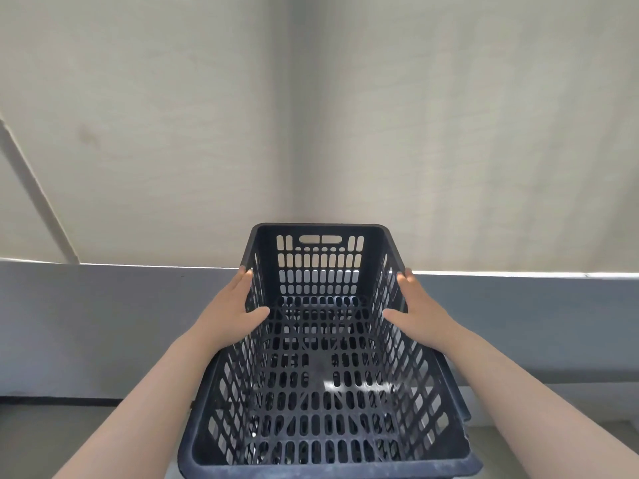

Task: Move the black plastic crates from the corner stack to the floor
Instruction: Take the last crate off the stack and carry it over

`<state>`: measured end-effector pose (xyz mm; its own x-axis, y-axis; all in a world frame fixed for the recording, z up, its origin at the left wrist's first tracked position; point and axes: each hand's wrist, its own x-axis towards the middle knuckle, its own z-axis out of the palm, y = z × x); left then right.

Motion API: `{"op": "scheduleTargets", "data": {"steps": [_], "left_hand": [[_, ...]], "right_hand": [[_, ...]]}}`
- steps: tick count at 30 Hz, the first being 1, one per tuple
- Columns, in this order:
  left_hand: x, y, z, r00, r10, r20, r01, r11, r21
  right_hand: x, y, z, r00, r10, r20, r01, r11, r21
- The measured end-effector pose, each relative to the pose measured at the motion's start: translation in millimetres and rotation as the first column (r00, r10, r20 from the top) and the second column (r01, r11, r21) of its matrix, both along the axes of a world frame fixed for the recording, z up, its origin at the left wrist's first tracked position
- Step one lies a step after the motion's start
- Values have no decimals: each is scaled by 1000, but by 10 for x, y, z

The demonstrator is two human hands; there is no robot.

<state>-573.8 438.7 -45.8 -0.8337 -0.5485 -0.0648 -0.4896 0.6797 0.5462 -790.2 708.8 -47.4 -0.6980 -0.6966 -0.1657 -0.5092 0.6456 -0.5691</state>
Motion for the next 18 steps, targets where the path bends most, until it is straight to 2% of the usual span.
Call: {"op": "scheduleTargets", "data": {"steps": [9, 15, 18], "left_hand": [[-29, -67, -93, 996, -28, 81, 39, 989, -140], [-42, -91, -16, 985, -41, 168, 70, 982, -174], [-32, -54, -47, 991, -21, 131, 50, 975, -219]], "right_hand": [[-40, -53, -96, 982, 28, -187, -4, 992, 129], [-84, -29, -27, 994, 44, -99, -29, 988, 153], [-67, -32, -73, 985, 44, -168, -17, 988, 156]]}}
